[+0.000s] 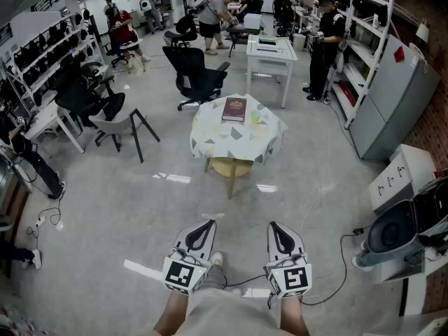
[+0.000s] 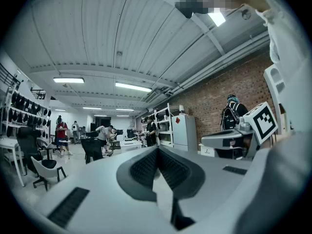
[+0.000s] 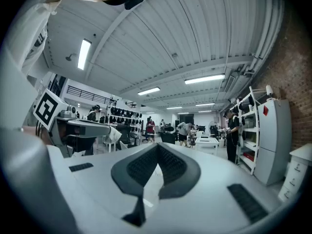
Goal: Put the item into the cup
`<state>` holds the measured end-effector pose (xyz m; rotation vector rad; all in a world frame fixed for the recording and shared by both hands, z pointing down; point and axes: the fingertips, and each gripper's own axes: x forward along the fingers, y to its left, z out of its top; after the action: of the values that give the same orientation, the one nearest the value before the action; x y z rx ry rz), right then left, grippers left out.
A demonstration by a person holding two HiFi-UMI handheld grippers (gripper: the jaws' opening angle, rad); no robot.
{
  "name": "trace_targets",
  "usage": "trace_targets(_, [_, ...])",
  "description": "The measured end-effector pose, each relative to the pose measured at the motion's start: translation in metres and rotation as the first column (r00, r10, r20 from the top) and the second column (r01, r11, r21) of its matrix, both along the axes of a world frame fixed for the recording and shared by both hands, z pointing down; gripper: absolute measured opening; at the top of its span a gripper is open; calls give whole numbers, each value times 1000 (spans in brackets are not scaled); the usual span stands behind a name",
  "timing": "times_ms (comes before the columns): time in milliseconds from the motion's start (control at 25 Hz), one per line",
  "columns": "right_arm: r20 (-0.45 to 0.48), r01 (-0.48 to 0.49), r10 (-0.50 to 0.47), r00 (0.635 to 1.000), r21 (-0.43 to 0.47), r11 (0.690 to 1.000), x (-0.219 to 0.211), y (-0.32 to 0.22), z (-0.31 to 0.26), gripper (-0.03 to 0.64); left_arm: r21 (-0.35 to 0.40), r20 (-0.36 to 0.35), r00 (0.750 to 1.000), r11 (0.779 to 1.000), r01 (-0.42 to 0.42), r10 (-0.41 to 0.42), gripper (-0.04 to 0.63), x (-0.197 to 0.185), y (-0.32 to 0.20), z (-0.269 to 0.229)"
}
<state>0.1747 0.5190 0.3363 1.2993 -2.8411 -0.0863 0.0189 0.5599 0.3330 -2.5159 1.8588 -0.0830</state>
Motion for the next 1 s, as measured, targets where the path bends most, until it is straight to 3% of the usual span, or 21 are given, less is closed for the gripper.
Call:
trace_targets(400, [20,5,-5,1000,-5,1000,-23,-26,3,6,-5,-8,1000,1000,1,-1,11,-19,-24,9])
trace_targets(1000, [-16,-38,37,999,-32,999,-82,-107,12,6,-20,-12,999,999,-39,39,11,-85,-117,16])
